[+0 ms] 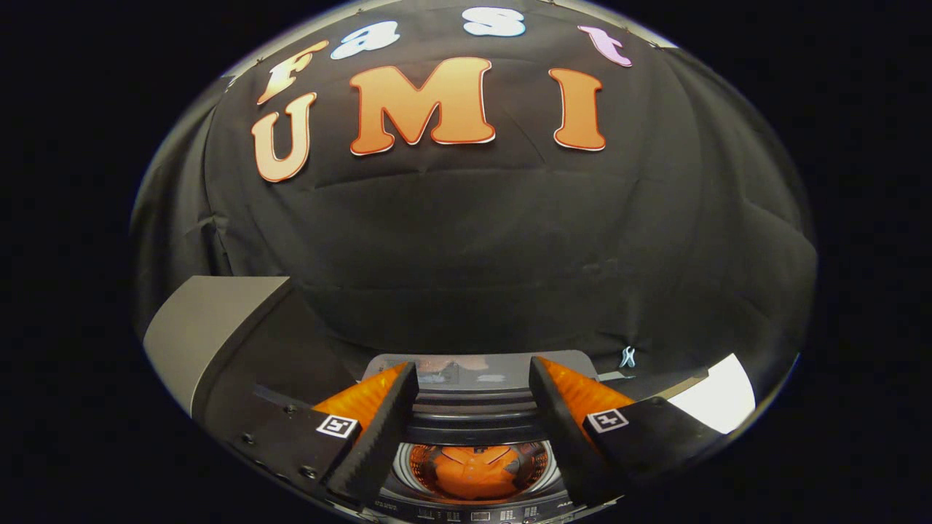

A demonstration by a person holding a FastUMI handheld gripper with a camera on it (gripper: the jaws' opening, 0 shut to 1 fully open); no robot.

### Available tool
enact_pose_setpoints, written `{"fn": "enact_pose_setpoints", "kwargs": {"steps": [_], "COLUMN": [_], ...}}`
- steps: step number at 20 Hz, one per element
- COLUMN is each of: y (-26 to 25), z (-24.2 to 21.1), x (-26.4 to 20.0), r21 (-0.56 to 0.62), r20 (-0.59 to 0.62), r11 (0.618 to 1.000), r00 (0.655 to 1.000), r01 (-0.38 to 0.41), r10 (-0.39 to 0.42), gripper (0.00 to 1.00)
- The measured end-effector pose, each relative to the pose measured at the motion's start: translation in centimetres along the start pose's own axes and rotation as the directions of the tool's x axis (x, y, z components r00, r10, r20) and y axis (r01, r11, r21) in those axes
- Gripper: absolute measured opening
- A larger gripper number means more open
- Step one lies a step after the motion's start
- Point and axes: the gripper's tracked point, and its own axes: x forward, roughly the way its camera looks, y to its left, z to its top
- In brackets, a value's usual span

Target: Put the clothes into the washing machine and then close the washing machine lid.

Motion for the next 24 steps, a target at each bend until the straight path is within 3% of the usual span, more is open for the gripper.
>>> {"fn": "enact_pose_setpoints", "kwargs": {"steps": [7, 15, 18, 24], "y": [0.0, 0.2, -0.2, 0.3], "z": [-7.0, -18.3, -16.8, -6.6], "x": [1.4, 3.0, 2.6, -0.7], "r21": [0.025, 0.055, 0.072, 0.062], "r20": [-0.133, -0.333, -0.312, -0.080], "r11": [1.000, 0.998, 0.997, 0.998], "r00": [0.991, 0.942, 0.949, 0.996], "r01": [-0.012, -0.013, -0.015, -0.023], "r10": [0.015, 0.031, 0.037, 0.028], "gripper": [0.98, 0.98, 0.97, 0.96]}}
